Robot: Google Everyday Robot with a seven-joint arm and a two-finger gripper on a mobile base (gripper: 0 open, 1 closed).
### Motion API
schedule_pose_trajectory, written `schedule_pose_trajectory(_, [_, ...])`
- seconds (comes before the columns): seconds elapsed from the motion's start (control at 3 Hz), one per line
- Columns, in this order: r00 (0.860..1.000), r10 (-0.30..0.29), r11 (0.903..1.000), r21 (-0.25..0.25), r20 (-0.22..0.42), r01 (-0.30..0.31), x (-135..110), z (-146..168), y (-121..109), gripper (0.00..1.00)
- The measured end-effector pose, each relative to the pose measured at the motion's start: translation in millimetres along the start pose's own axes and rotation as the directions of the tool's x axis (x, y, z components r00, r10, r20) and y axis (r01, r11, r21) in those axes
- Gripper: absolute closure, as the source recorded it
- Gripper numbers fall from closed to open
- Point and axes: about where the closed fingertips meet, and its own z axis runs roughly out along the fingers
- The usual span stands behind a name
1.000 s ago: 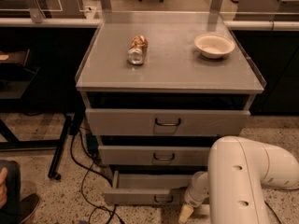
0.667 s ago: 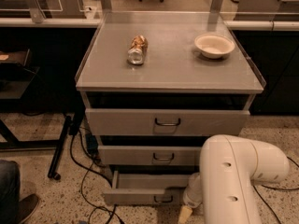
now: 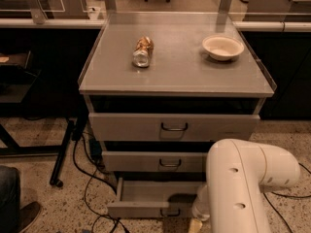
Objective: Open bottom drawer
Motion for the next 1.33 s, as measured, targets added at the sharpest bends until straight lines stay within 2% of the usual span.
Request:
schedule_pose_trajectory(0.33, [0.998,0.056,0.9971,-0.051,-0.024,-0.057,50.7,-33.2,38.0,0.0])
schedule_pose_trajectory(0.67, [0.998,0.056,0.997,-0.051,-0.025,-0.058,51.1,-33.1,38.4,0.0])
schedule_pose_trajectory(1.0, [0.995,0.078,0.9922,-0.093,-0.055,-0.083,70.2,-24.4,63.2,0.0])
schedule_pose_trajectory(1.33, [0.989,0.124,0.9827,-0.129,-0.076,-0.133,93.4,-22.0,89.0,0.0])
